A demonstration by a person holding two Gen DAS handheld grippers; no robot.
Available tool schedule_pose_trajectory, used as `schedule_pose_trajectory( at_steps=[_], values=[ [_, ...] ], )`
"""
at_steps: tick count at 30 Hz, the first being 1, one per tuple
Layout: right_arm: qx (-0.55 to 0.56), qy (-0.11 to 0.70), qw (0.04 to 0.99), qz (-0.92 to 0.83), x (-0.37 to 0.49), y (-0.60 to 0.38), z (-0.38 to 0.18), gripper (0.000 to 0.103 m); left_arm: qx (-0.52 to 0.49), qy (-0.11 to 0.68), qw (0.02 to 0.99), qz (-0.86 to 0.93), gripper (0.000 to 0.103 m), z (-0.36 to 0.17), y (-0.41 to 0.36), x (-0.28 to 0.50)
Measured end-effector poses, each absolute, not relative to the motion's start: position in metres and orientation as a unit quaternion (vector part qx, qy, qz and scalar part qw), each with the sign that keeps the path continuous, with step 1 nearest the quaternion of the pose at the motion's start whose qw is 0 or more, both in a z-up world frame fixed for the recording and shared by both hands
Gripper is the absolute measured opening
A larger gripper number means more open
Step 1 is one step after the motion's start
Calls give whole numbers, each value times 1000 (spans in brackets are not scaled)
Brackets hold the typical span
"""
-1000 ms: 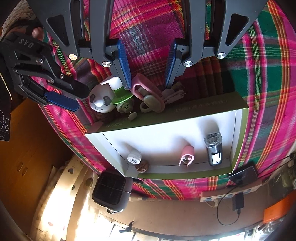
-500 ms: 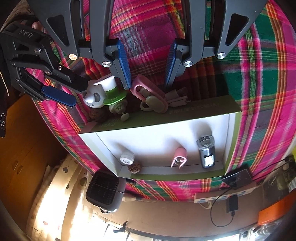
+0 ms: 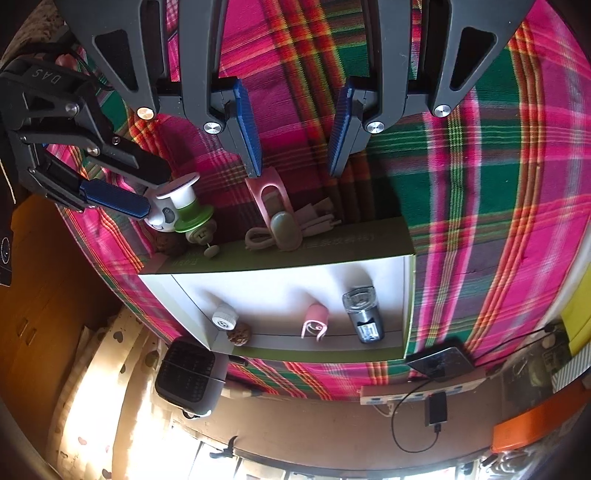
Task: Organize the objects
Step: 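Move both grippers back toward the items lying beside the box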
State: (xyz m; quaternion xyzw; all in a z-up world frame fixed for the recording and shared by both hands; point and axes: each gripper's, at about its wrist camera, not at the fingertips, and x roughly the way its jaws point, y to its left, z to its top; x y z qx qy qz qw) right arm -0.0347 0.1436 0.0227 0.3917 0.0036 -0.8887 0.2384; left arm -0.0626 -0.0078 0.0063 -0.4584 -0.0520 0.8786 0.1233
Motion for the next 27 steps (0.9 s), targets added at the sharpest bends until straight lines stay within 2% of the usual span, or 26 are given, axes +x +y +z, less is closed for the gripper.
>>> schedule_pose_trajectory(
  at_steps=[21,23,25,27],
  values=[
    [417,14,231,-879,-51,116,8,48,-462,-76,128,874,35,6,-25,-62],
    [417,13,228,-880,-52,118,8,45,-461,-84,135,873,35,7,-25,-62],
    [418,12,221,-881,-52,120,8,34,-459,-87,142,873,35,10,-23,-62],
    [418,9,219,-882,-52,122,8,34,-456,-85,147,874,35,12,-20,-61]
  ],
)
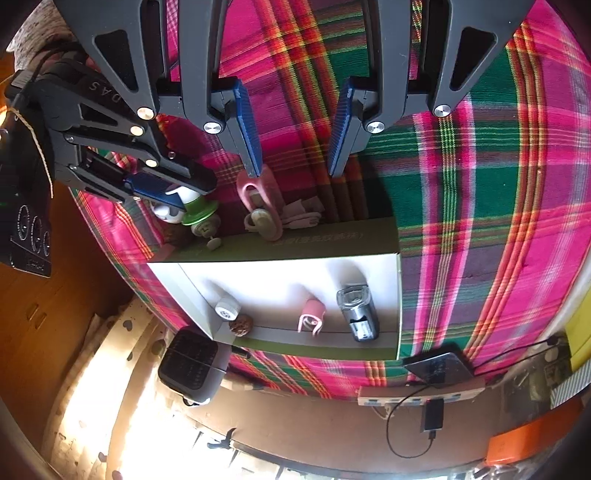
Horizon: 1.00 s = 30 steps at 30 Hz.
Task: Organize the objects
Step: 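Grasp the pink clip with the left gripper while the right gripper grasps the green-topped white spool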
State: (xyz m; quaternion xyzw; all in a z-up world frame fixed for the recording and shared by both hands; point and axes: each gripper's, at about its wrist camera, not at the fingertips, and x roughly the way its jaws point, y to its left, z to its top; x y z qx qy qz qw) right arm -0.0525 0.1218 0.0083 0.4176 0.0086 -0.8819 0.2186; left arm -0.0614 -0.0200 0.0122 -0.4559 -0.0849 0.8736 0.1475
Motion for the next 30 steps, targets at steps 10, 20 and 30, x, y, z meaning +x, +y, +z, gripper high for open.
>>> schedule_pose_trajectory(
  at_steps=[10,20,30],
  values=[
    [416,11,221,-882,-46,125,10,34,-458,-73,156,872,35,16,-1,-70],
    [414,14,236,-879,-35,133,10,34,-470,-56,131,871,35,9,11,-83],
    [417,14,246,-875,-27,134,8,34,-471,-54,116,873,27,8,10,-85]
  ],
)
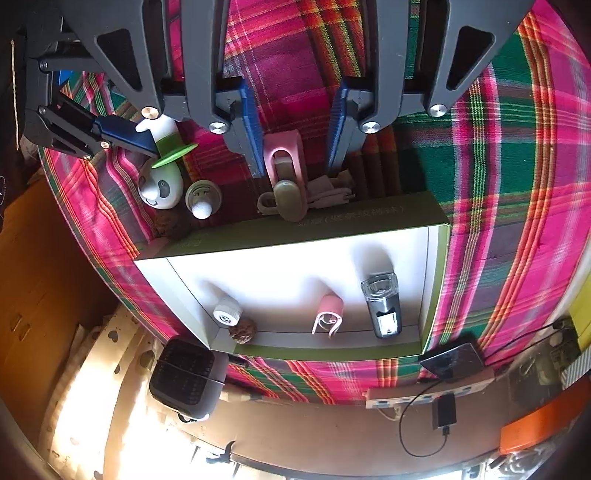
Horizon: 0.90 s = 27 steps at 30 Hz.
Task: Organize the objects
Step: 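Grasp the pink clip with the left gripper while the right gripper grasps the green-topped white spool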
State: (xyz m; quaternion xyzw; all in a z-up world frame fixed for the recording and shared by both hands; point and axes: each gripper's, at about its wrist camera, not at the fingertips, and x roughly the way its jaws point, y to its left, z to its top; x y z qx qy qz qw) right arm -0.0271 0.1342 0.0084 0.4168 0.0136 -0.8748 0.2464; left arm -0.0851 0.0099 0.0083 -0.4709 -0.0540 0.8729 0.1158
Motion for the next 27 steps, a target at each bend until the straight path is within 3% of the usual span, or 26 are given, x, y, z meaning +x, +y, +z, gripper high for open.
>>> schedule_pose_trajectory(
  at_steps=[4,27],
  values=[
    [417,13,245,-875,-26,134,8,34,-472,-56,114,872,16,8,5,-83],
    [419,21,242,-875,-19,134,8,34,-491,-14,146,859,16,10,0,-40]
  ],
)
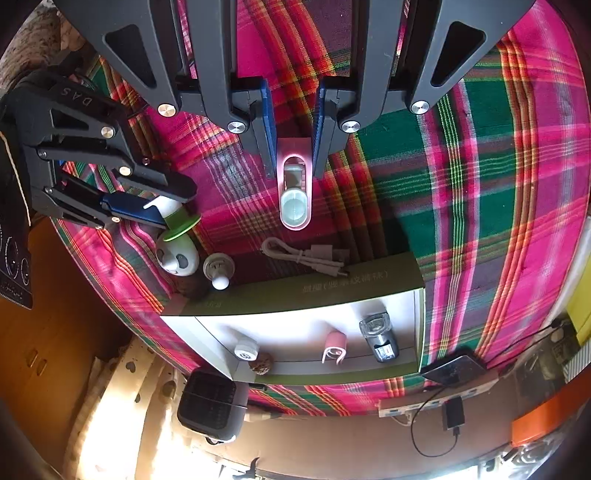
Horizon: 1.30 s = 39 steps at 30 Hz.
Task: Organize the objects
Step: 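Grasp the pink clip with the left gripper while the right gripper grasps the green-topped white spool, then lift and carry the pink clip and green spool over the box with both grippers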
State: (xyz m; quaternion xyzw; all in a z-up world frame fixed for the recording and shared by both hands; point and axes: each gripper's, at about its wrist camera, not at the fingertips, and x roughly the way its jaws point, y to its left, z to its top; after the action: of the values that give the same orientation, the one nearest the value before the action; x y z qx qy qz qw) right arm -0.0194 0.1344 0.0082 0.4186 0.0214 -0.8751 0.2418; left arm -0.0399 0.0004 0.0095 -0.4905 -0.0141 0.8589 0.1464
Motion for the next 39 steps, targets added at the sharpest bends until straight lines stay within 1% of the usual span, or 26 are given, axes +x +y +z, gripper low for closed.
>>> schedule_pose_trajectory(
  at_steps=[6,10,15,19,21,28,31,39],
  values=[
    [419,28,228,-879,-19,134,9,34,-486,-11,137,863,17,9,2,-43],
    [421,27,225,-878,-19,133,8,34,-480,-10,134,867,20,9,3,-44],
    [427,10,218,-878,-24,135,6,34,-476,-8,129,870,20,9,4,-47],
    [427,14,214,-878,-26,132,6,35,-469,8,123,874,20,8,9,-49],
    [427,11,211,-879,-27,131,6,35,-466,4,119,877,20,8,8,-49],
    [425,10,207,-881,-28,131,6,35,-462,-11,123,878,20,8,4,-50],
    [424,15,205,-882,-27,131,6,35,-461,-8,119,879,16,8,4,-50],
    [422,17,205,-883,-27,130,6,35,-460,-2,117,880,16,8,5,-50]
  ],
)
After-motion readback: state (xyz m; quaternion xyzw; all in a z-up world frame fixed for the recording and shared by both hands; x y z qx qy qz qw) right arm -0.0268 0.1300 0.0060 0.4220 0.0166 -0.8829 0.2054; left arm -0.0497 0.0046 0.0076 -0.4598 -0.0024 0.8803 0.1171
